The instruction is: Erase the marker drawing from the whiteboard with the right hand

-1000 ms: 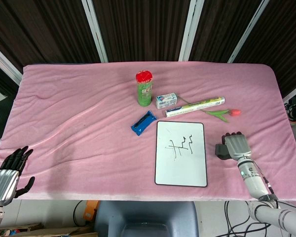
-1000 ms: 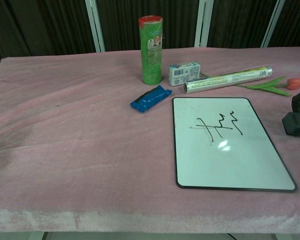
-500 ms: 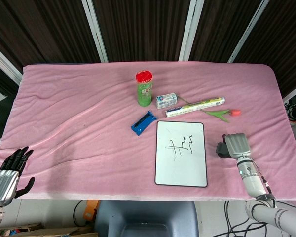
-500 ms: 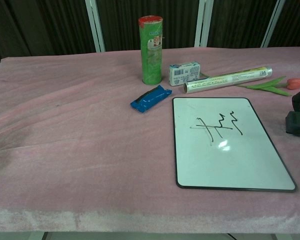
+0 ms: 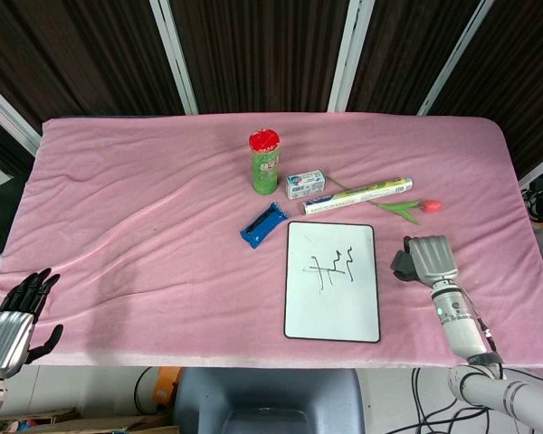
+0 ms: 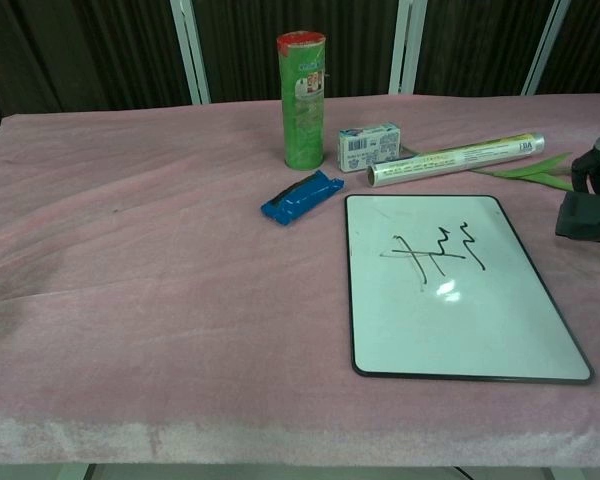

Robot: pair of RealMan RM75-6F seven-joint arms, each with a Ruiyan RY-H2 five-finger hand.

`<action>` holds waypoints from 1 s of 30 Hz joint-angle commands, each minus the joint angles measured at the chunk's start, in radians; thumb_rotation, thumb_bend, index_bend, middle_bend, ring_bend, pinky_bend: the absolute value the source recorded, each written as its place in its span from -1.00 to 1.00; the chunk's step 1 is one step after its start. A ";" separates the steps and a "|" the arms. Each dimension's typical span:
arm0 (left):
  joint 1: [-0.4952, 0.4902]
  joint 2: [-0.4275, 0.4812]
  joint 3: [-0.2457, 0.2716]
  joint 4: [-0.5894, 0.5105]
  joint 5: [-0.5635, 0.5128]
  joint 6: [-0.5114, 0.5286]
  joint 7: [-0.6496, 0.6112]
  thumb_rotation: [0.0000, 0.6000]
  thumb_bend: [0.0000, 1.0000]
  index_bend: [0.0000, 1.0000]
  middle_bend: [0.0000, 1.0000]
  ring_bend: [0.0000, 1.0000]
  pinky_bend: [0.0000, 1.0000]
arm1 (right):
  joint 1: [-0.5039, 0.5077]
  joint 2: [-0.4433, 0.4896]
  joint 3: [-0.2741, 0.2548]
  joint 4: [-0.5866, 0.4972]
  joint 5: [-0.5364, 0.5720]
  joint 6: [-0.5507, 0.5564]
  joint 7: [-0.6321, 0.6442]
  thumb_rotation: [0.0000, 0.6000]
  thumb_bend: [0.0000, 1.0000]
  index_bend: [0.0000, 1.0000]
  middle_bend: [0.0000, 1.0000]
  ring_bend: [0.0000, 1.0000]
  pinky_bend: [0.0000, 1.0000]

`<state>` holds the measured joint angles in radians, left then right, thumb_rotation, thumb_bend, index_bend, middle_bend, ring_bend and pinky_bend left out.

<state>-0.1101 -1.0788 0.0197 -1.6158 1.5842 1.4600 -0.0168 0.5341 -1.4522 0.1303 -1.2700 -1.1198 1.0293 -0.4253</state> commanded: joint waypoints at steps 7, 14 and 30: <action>-0.003 -0.002 -0.002 -0.001 -0.005 -0.007 0.007 1.00 -0.20 -1.00 -1.00 -1.00 -0.70 | 0.070 -0.061 0.081 -0.027 -0.004 0.013 0.017 1.00 -0.02 0.96 0.54 0.51 0.58; -0.002 0.001 -0.006 0.001 -0.017 -0.009 0.001 1.00 -0.21 -1.00 -1.00 -1.00 -0.70 | 0.179 -0.274 0.099 0.149 0.016 -0.041 -0.058 1.00 -0.02 0.96 0.54 0.51 0.58; -0.005 0.009 -0.007 -0.004 -0.026 -0.021 -0.007 1.00 -0.20 -1.00 -1.00 -1.00 -0.69 | 0.212 -0.369 0.093 0.216 0.020 -0.062 -0.067 1.00 -0.02 0.96 0.54 0.51 0.58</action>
<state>-0.1150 -1.0705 0.0127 -1.6200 1.5581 1.4389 -0.0236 0.7456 -1.8195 0.2247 -1.0558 -1.0995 0.9684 -0.4932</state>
